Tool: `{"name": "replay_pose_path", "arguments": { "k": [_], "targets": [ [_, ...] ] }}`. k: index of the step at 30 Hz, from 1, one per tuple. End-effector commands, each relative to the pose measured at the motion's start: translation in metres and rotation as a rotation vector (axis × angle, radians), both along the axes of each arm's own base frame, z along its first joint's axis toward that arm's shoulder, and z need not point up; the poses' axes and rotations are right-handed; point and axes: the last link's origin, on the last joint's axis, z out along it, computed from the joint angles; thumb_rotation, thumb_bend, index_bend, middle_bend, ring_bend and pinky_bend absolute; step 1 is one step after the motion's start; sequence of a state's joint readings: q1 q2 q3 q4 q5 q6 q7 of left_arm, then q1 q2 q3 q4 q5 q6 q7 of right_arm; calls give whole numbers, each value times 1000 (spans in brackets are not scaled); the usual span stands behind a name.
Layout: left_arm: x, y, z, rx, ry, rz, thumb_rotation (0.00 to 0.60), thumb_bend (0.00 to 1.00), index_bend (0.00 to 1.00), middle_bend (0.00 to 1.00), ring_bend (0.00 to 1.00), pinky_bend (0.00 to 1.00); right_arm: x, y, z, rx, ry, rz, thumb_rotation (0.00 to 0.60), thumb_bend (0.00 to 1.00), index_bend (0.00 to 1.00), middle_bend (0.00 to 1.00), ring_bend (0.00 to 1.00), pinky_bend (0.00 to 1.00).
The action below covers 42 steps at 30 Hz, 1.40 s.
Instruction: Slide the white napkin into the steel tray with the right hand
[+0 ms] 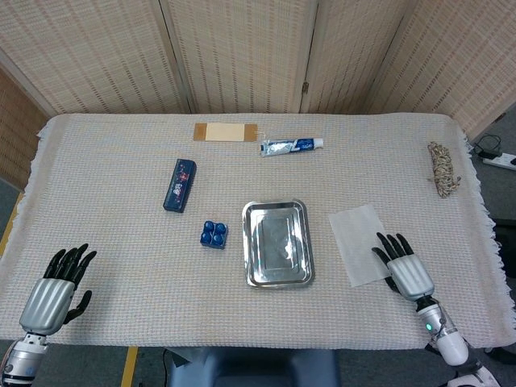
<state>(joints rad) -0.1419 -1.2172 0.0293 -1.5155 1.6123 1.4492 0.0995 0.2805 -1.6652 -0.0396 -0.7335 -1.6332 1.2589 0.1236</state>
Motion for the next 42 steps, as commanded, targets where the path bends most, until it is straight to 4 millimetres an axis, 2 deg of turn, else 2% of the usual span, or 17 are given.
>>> {"name": "replay_pose_path", "arguments": {
  "k": [1, 8, 12, 18, 26, 30, 36, 42],
  "targets": [
    [0, 0, 0, 0, 0, 1, 600, 519, 5, 0, 0, 0, 1, -3, -2, -2, -5, -1, 600, 469, 459, 4, 0, 0],
    [-1, 1, -1, -1, 1, 4, 600, 519, 5, 0, 0, 0, 7, -6, -7, -15, -42, 17, 600, 469, 610, 103, 2, 0],
    [-1, 1, -1, -1, 1, 4, 600, 519, 5, 0, 0, 0, 10, -6, -6, -39, -81, 32, 600, 469, 667, 161, 38, 0],
    [-1, 1, -1, -2, 1, 2, 600, 519, 4, 0, 0, 0, 15, -7, -1, -96, -128, 67, 600, 469, 710, 216, 83, 0],
    [0, 0, -1, -2, -2, -3, 600, 519, 4, 0, 0, 0, 25, -17, 12, -190, -201, 103, 600, 469, 712, 225, 90, 0],
    [1, -1, -1, -3, -2, -4, 600, 519, 5, 0, 0, 0, 39, -27, 22, -265, -265, 136, 600, 468, 712, 227, 93, 0],
    [1, -1, -1, -7, -7, -5, 600, 519, 5, 0, 0, 0, 73, -46, 35, -362, -341, 220, 600, 469, 712, 228, 95, 0],
    [2, -2, 1, -10, -23, -7, 600, 519, 5, 0, 0, 0, 112, -61, 29, -402, -379, 266, 600, 469, 712, 229, 94, 0]
  ]
}}
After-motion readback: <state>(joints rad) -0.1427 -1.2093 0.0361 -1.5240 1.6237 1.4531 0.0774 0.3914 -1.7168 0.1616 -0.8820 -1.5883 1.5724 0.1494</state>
